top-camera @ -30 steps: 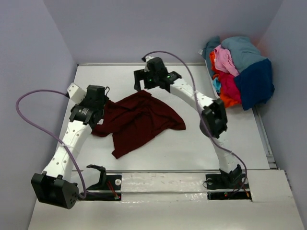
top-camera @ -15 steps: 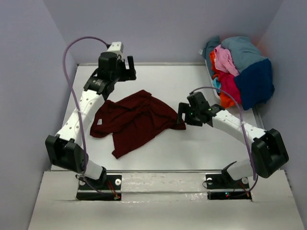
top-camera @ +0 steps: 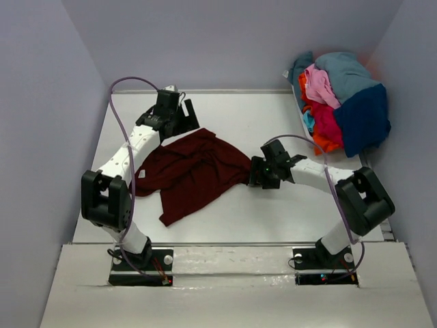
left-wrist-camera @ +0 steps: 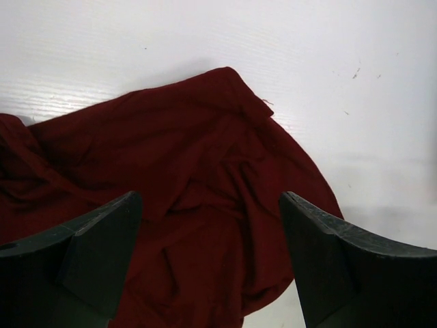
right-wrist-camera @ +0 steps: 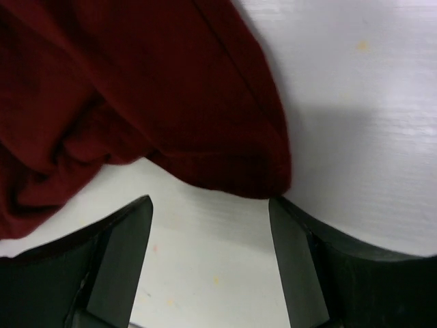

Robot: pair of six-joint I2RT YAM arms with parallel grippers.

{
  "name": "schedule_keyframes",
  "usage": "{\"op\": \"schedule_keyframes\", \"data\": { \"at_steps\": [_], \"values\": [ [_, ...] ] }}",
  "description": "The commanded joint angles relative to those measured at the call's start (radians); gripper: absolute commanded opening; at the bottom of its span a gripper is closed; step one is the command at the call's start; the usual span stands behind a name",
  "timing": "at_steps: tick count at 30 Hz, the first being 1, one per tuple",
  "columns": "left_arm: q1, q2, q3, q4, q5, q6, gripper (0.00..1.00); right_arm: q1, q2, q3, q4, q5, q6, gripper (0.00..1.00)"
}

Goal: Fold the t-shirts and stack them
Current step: Flatten out the tshirt

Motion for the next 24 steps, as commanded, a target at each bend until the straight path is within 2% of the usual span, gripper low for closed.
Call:
{"op": "schedule_keyframes", "data": {
  "at_steps": [1,6,9,10,12,13,16,20,24],
  "values": [
    [0.003,0.01,0.01,0.026,-0.037,-0.092,0.93,0.008,0.086,0.06,0.083,-0.05,-0.037,0.71],
    [0.022,0.026,-0.036,0.079,0.009,-0.112,0.93,0.008,0.17,0.097,0.078,-0.053,-0.047,0.65],
    [0.022,0.026,-0.086,0.134,0.075,-0.131,0.92,0.018,0.196,0.112,0.087,0.002,-0.037,0.6],
    [0.022,0.024,-0.097,0.154,0.074,-0.137,0.92,0.018,0.203,0.117,0.086,0.024,-0.031,0.49],
    [0.022,0.03,-0.108,0.159,0.063,-0.134,0.92,0.018,0.209,0.132,0.061,0.062,-0.009,0.35],
    [0.022,0.042,-0.109,0.161,0.06,-0.116,0.92,0.018,0.21,0.155,0.041,0.132,0.002,0.21],
    [0.022,0.073,-0.096,0.149,0.046,-0.085,0.91,0.018,0.193,0.189,0.004,0.226,0.015,0.07],
    [0.022,0.11,-0.065,0.113,0.066,-0.063,0.9,0.018,0.161,0.258,-0.034,0.315,-0.004,0.07],
    [0.008,0.093,-0.117,0.139,0.048,-0.146,0.84,0.018,0.169,0.321,-0.075,0.368,-0.054,0.07]
  ]
}}
